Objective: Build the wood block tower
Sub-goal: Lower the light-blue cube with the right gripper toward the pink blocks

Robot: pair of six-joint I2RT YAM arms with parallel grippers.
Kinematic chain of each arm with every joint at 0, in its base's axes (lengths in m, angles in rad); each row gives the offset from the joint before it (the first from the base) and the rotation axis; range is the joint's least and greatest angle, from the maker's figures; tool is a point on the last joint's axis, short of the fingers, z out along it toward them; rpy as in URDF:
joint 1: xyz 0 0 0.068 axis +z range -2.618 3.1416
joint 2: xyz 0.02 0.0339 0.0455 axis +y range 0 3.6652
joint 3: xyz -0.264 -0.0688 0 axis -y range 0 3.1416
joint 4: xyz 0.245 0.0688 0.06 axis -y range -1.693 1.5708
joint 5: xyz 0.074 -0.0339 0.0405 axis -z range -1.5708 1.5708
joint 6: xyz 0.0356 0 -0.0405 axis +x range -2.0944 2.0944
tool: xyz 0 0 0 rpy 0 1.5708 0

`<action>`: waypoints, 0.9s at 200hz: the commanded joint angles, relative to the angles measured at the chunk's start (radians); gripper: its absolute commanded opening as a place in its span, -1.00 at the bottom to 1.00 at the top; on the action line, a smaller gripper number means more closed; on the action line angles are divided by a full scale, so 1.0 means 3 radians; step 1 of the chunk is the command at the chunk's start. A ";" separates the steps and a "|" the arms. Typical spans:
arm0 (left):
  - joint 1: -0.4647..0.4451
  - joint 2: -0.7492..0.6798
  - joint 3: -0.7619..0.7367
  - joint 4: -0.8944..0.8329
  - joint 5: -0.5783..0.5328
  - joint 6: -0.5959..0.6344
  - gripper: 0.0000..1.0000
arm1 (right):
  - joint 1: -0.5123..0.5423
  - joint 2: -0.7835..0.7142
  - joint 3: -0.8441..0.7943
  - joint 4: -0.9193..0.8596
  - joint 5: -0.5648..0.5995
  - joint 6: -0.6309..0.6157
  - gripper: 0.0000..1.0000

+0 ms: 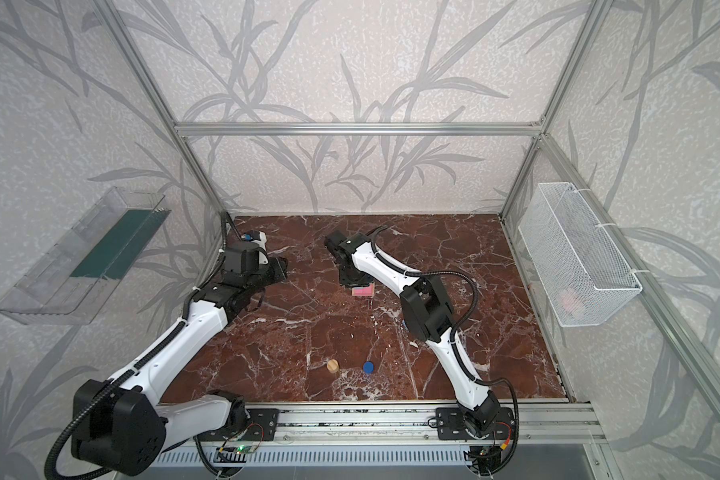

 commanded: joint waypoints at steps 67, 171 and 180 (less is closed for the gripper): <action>0.0029 0.0008 -0.0032 0.0048 0.0005 -0.0008 -0.44 | -0.0010 0.0080 0.0091 -0.0037 -0.0006 -0.0023 -0.71; 0.0031 0.0005 -0.0033 0.0053 0.0010 -0.0013 -0.44 | -0.0011 0.0085 0.0105 -0.0034 -0.0017 -0.0025 -0.31; 0.0033 0.0003 -0.0032 0.0053 0.0008 -0.0012 -0.44 | -0.0011 0.0082 0.0105 -0.0041 -0.0010 -0.0024 -0.29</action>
